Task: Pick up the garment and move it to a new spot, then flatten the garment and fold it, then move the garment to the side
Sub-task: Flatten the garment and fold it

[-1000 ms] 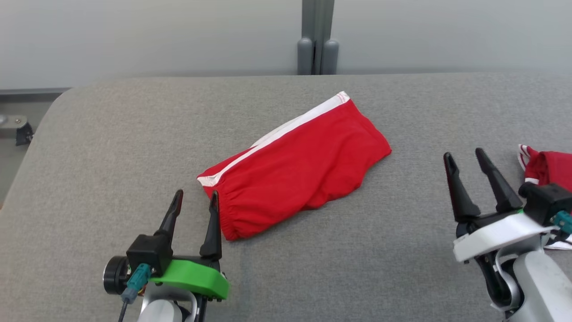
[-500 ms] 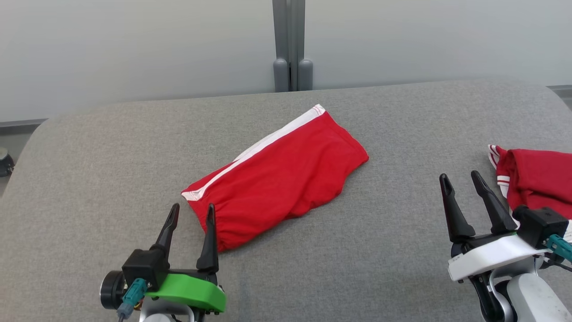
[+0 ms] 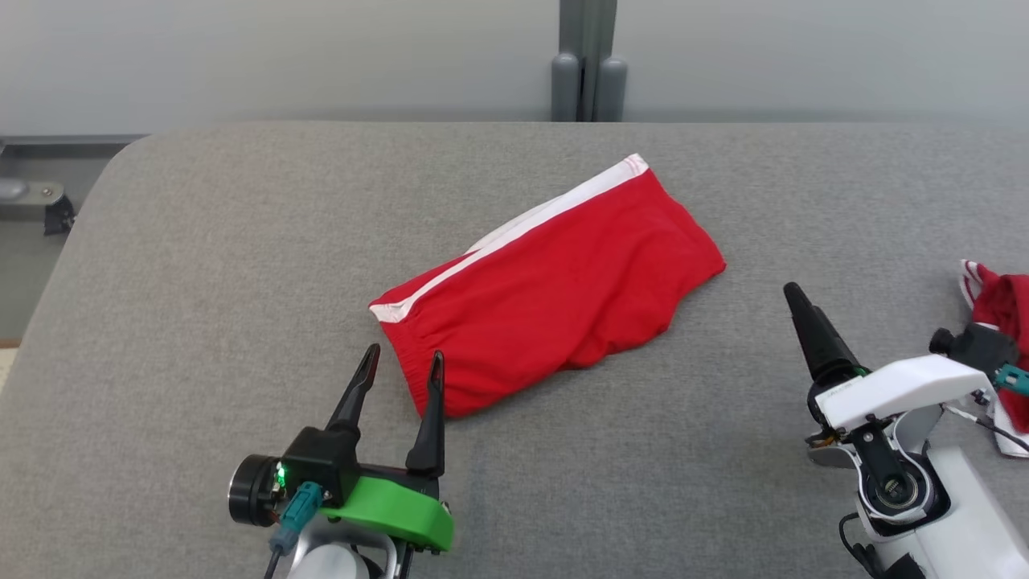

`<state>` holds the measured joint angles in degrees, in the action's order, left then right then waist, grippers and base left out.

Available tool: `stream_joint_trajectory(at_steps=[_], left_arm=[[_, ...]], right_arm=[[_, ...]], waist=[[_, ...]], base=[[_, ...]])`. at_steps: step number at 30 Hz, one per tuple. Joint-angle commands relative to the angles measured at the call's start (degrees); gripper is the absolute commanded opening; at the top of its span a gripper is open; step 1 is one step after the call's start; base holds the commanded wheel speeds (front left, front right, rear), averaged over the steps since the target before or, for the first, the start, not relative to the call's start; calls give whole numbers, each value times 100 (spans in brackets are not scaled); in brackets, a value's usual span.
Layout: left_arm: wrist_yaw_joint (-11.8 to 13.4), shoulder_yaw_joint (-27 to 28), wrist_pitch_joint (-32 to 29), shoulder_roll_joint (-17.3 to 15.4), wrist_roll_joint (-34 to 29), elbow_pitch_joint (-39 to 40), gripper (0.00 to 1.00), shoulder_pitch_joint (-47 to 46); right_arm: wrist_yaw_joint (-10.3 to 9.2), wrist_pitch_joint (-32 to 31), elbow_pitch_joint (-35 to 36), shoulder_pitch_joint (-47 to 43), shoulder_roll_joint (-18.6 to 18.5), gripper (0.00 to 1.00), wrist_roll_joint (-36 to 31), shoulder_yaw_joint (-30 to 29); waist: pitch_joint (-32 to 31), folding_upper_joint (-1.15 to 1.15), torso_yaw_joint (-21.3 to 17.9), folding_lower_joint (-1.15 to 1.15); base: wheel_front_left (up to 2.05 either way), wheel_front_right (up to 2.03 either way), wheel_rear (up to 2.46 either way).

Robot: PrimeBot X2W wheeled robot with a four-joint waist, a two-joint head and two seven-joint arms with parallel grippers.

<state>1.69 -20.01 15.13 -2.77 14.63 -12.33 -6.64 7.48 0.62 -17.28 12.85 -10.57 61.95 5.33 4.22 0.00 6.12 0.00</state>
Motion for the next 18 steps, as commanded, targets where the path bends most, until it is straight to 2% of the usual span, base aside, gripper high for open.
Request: stream_joint_trajectory(at_steps=[1, 8, 18], left_arm=[[72, -62, 1, -27, 70, 29, 100, -140], [311, -531, 1, -25, 256, 155, 100, -379], [595, -1072, 1, -24, 518, 307, 100, -557]], right_arm=[[3, -245, -103, 186, -37, 100, 210, -12], [3, -1021, -797, 684, -226, 100, 977, -190], [4, -1624, -1631, 1128, -527, 100, 1355, -374]], waist=[[346, 0, 367, 0], [739, 0, 910, 0], [1071, 0, 1580, 0]], base=[[0, 0, 0], [0, 0, 0], [0, 0, 0]])
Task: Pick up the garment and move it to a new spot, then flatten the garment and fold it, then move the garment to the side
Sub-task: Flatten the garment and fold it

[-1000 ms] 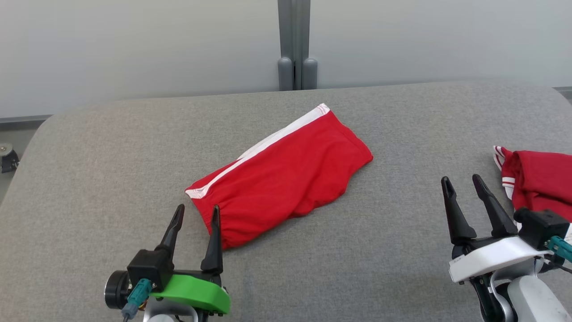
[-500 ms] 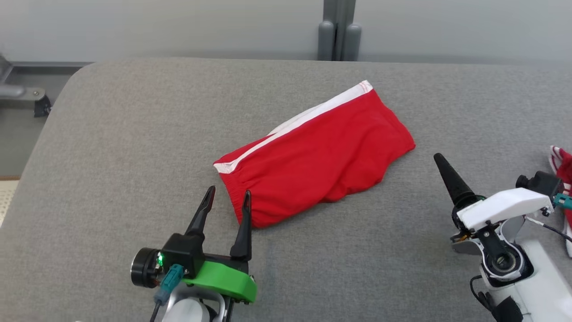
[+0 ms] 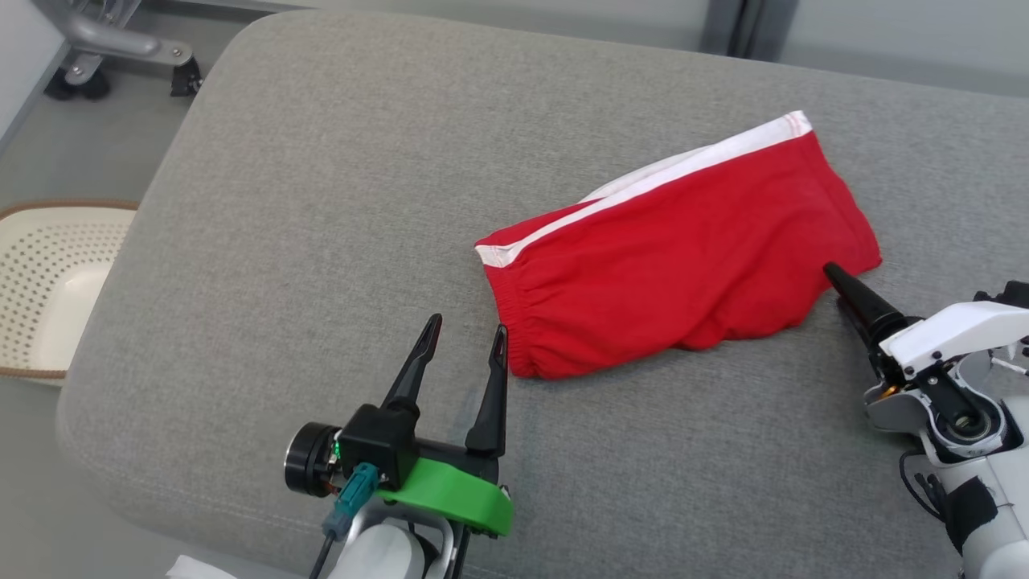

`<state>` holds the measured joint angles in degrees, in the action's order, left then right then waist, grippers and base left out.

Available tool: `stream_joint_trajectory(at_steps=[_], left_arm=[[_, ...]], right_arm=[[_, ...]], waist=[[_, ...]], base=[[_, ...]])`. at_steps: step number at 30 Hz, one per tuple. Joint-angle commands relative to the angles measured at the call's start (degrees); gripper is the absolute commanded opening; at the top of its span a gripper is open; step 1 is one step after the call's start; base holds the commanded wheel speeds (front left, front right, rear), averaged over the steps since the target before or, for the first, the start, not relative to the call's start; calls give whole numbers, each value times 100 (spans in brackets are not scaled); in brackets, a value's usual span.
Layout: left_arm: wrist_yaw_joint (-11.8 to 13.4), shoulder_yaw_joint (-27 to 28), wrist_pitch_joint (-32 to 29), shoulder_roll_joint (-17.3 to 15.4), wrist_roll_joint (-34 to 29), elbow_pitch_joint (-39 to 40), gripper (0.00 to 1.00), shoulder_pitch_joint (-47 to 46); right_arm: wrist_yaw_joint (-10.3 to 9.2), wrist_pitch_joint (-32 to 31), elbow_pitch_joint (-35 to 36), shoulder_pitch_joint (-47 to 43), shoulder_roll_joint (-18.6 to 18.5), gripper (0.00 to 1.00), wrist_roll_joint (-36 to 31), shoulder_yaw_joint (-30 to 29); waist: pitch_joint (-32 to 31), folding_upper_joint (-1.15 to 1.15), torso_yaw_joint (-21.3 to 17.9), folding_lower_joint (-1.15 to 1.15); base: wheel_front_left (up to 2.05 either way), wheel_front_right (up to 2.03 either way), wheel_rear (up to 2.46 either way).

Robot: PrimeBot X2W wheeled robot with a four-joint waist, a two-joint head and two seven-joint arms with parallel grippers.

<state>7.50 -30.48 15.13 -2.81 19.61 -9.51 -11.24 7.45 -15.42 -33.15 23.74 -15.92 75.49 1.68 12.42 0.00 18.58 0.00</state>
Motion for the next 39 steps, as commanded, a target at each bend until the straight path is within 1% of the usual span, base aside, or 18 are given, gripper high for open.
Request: stream_joint_trajectory(at_steps=[1, 5, 10, 17, 22, 23, 24, 26, 34, 39], left_arm=[[43, -39, 1, -21, 43, 42, 100, -102], [130, -124, 1, -21, 98, 111, 100, -133], [199, -238, 1, -19, 147, 186, 100, -136], [280, -406, 1, -20, 230, 262, 100, -149], [330, -451, 1, -20, 346, 315, 100, -134], [327, -463, 1, -20, 357, 310, 100, -126], [320, -468, 1, -20, 354, 298, 100, -114], [304, -474, 1, -20, 339, 259, 100, -80], [204, -361, 1, -20, 268, 144, 100, -9], [148, -307, 1, -20, 230, 82, 100, -1]], right_arm=[[6, -52, -113, 75, 4, 100, 33, -12], [7, -151, -345, 236, -66, 100, 97, -65], [7, -286, -608, 449, -168, 100, 25, -20], [9, -414, -923, 797, -196, 100, -78, 48], [14, -499, -1005, 1005, -216, 100, -126, 118], [14, -491, -1026, 1023, -224, 89, -150, 125], [14, -453, -1039, 1039, -229, 0, -173, 133], [3, -409, -1075, 1071, -211, 0, -164, 126], [-2, -114, -1182, 986, -324, 0, -289, 148], [-2, 203, -1018, 921, -361, 0, -261, 129]], waist=[[266, 0, 374, 0], [366, 0, 576, 0], [496, 0, 760, 0], [593, 0, 948, 0], [633, 0, 1037, 0], [621, 0, 1052, 0], [607, 0, 1058, 0], [565, 0, 1066, 0], [383, 0, 977, 0], [275, 0, 865, 0]], base=[[0, 0, 0], [0, 0, 0], [0, 0, 0], [0, 0, 0], [0, 0, 0], [0, 0, 0], [0, 0, 0], [0, 0, 0], [0, 0, 0], [0, 0, 0]])
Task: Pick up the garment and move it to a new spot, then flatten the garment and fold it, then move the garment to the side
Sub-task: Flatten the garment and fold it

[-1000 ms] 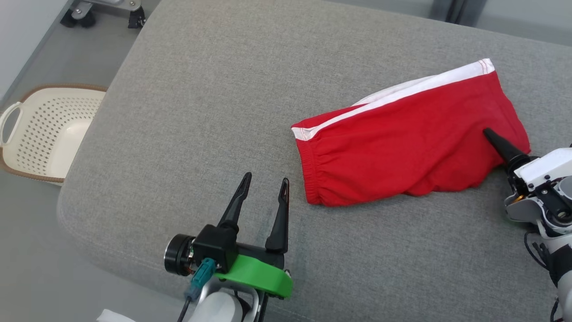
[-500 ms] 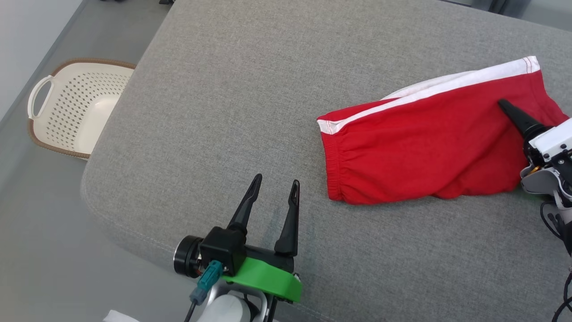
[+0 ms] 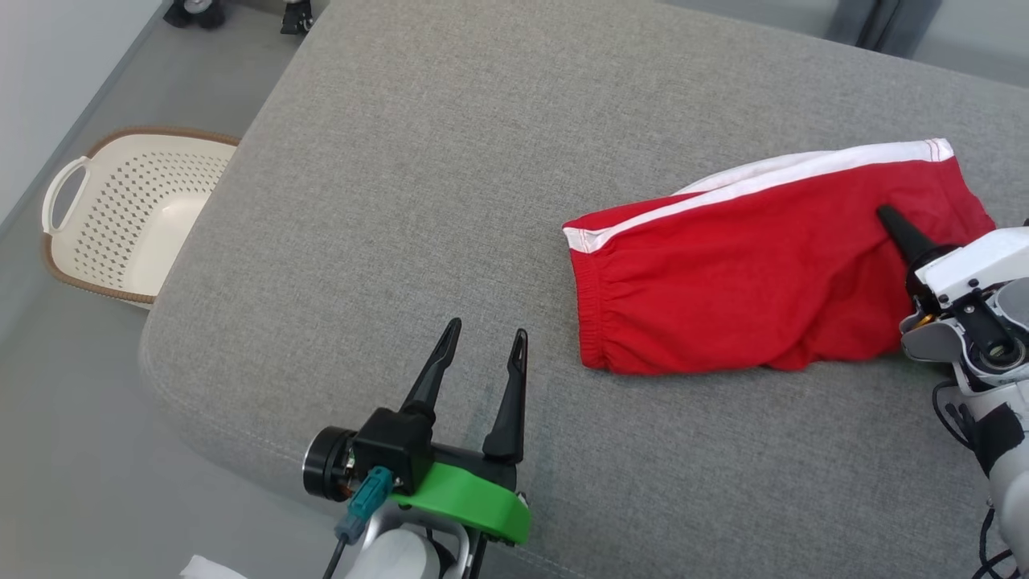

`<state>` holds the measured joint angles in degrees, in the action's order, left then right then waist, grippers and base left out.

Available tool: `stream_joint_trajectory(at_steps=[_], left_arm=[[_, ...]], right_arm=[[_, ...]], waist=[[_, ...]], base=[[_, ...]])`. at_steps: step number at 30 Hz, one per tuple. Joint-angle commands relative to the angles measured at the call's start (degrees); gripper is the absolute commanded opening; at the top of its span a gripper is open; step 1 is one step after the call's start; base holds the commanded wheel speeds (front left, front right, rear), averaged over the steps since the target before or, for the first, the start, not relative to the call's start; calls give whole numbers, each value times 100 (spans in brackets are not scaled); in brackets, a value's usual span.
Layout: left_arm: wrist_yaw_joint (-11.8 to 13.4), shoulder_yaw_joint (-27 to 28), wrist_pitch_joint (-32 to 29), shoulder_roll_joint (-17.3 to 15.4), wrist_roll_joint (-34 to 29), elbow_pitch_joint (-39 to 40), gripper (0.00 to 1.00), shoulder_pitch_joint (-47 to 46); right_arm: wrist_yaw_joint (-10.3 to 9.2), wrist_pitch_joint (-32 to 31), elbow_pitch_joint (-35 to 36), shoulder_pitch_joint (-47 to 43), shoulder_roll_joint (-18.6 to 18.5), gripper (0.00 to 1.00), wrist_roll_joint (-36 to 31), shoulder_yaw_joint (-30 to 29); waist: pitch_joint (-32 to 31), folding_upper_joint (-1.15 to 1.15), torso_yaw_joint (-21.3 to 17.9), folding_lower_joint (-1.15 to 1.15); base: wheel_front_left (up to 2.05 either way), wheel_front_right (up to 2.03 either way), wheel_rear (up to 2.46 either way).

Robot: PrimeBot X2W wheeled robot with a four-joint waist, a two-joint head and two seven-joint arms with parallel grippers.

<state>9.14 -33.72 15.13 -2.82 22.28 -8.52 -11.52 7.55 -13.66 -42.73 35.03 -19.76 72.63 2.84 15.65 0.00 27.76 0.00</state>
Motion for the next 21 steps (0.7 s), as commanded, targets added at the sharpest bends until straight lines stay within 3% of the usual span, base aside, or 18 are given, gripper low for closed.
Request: stream_joint_trajectory(at_steps=[1, 13, 21], left_arm=[[-27, 24, 1, -19, -33, -24, 100, 26], [-289, 378, 1, -21, -159, -310, 100, 227], [-522, 734, 1, -20, -251, -439, 100, 410]], right_arm=[[-12, 113, -25, -208, 5, 0, 20, -4], [-7, 1382, 368, -1024, -101, 0, -214, 1], [-6, 1976, 151, -1641, -23, 0, -364, -185]], waist=[[-64, 0, -73, 0], [-735, 0, -605, 0], [-1091, 0, -1136, 0]], base=[[0, 0, 0], [0, 0, 0], [0, 0, 0]])
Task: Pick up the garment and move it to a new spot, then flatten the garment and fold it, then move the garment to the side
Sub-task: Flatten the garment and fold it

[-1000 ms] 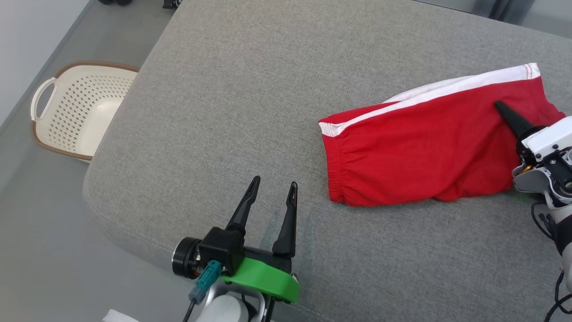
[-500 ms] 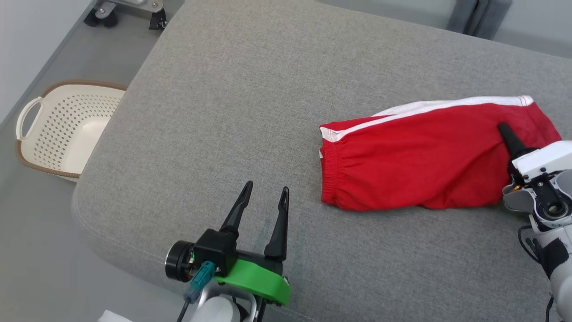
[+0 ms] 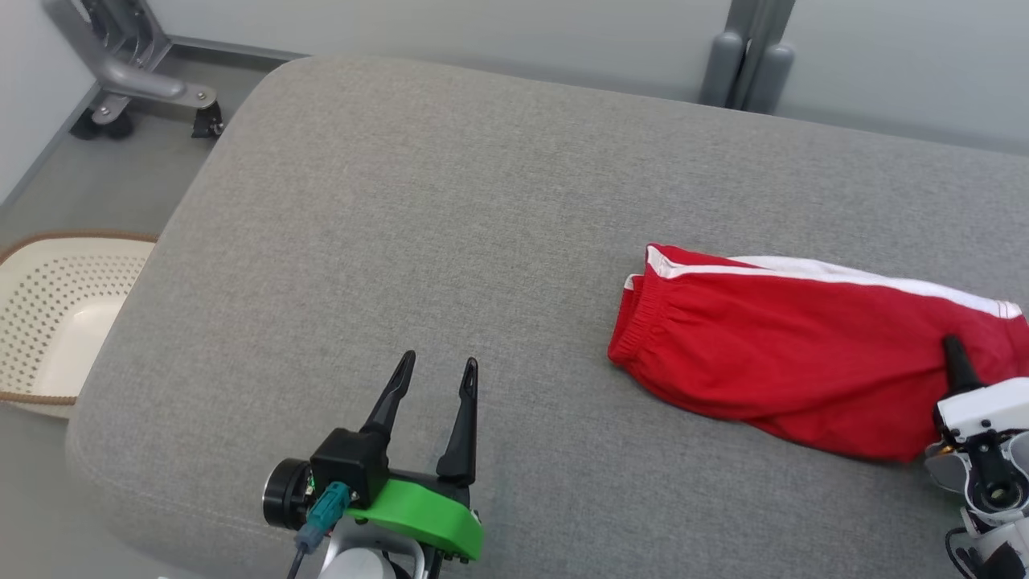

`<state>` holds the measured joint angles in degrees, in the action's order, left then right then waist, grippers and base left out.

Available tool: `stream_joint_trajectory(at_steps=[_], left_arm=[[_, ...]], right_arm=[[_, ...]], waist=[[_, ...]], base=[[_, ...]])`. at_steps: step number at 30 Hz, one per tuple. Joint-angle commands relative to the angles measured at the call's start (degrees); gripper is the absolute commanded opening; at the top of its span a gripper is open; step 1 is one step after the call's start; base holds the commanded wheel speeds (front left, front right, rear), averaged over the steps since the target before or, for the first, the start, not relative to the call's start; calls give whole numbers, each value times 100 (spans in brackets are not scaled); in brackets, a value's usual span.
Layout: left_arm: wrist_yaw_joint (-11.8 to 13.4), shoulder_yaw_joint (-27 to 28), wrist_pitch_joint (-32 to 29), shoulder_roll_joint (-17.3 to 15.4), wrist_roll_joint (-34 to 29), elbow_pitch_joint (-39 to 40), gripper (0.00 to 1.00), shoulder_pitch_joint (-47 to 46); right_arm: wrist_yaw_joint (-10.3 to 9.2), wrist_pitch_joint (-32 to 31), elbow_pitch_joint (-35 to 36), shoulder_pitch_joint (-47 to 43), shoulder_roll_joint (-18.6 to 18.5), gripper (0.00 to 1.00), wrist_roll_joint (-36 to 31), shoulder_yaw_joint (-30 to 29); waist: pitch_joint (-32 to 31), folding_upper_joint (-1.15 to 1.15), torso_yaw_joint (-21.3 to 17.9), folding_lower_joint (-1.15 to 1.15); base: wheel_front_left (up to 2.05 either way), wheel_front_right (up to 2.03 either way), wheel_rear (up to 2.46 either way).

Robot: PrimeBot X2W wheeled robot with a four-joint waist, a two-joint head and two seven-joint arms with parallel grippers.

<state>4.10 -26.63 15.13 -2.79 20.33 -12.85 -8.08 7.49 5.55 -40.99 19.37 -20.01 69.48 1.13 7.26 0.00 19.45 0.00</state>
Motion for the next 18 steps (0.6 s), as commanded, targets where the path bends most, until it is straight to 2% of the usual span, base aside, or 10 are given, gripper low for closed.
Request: stream_joint_trajectory(at_steps=[1, 10, 18], left_arm=[[-44, 42, 1, -24, -55, -13, 100, 74], [-124, 5, 1, -25, -48, -38, 100, -40], [-195, 96, 1, -25, -154, -136, 100, 86]], right_arm=[[0, 101, -84, -118, 5, 0, -51, -65], [1, 541, -557, -54, 1, 0, -398, -227], [1, 754, -419, 276, 162, 0, -950, 173]], waist=[[-277, 0, -350, 0], [-343, 0, -589, 0], [-453, 0, -519, 0]], base=[[0, 0, 0], [0, 0, 0], [0, 0, 0]])
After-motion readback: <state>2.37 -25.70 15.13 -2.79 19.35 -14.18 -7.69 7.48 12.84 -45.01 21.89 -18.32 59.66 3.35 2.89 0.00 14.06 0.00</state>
